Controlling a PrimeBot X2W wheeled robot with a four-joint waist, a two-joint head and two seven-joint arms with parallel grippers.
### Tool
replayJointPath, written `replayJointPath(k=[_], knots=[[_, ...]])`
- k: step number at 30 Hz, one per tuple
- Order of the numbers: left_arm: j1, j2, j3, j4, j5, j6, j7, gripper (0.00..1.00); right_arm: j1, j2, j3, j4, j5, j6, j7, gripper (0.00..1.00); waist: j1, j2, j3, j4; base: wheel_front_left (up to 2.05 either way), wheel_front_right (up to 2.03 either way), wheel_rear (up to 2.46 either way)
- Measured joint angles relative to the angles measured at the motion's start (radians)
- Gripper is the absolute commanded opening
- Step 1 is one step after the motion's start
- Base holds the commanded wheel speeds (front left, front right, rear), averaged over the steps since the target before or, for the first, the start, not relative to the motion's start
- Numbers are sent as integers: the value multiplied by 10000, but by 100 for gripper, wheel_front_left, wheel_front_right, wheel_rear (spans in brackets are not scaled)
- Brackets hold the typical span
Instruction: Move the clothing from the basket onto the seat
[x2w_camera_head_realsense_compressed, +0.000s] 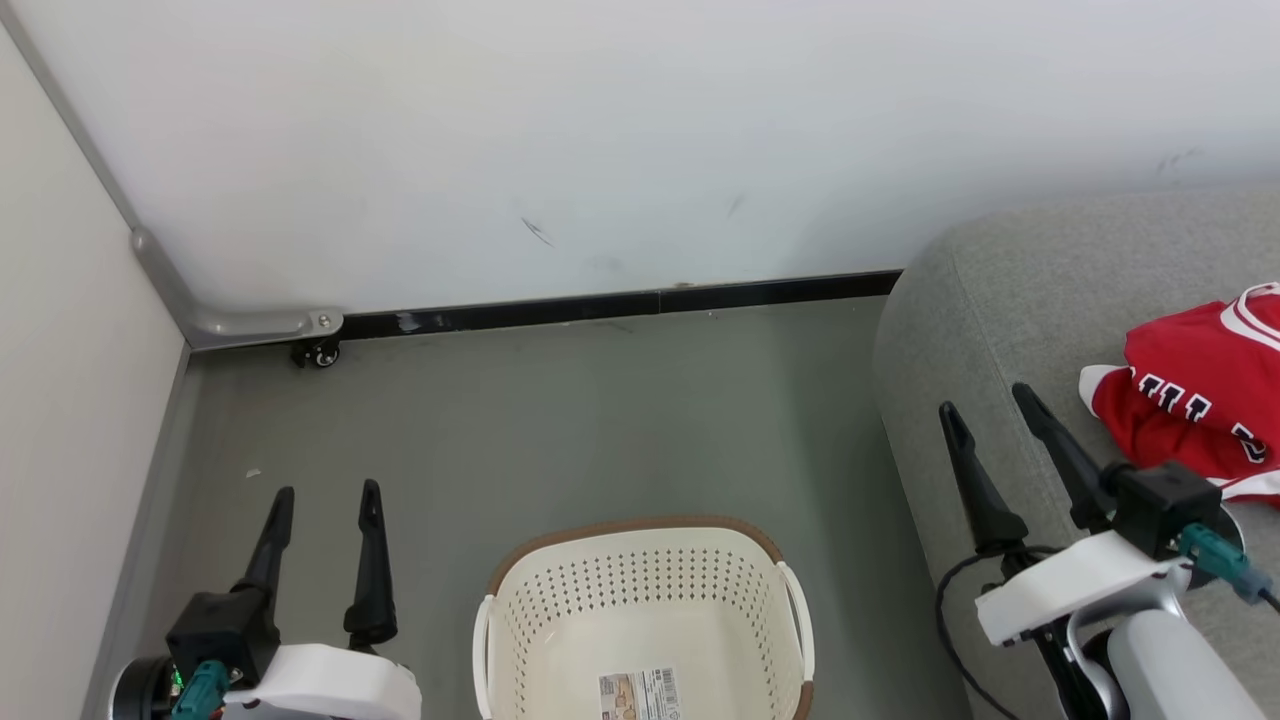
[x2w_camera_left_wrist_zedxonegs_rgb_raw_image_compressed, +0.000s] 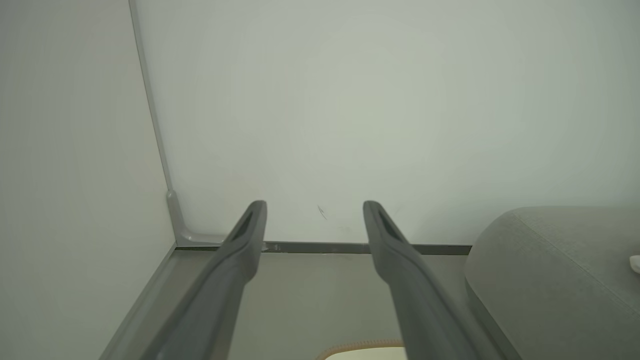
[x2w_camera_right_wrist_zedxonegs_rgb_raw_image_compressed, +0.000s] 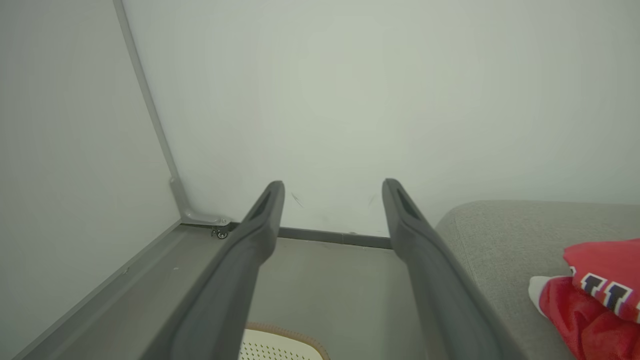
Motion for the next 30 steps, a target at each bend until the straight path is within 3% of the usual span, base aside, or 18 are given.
replayJointPath(k=[13, 30], knots=[[129, -90, -138, 198, 86, -98, 0, 100, 1045, 918, -591, -276, -667, 0, -71, 100, 0, 0, -335, 85, 0, 0, 0], [133, -115, -128, 228, 184, -119, 0, 100, 1557, 1273, -1018, -853, -1150, 0, 19, 100, 0, 0, -274, 15, 0, 0, 0]])
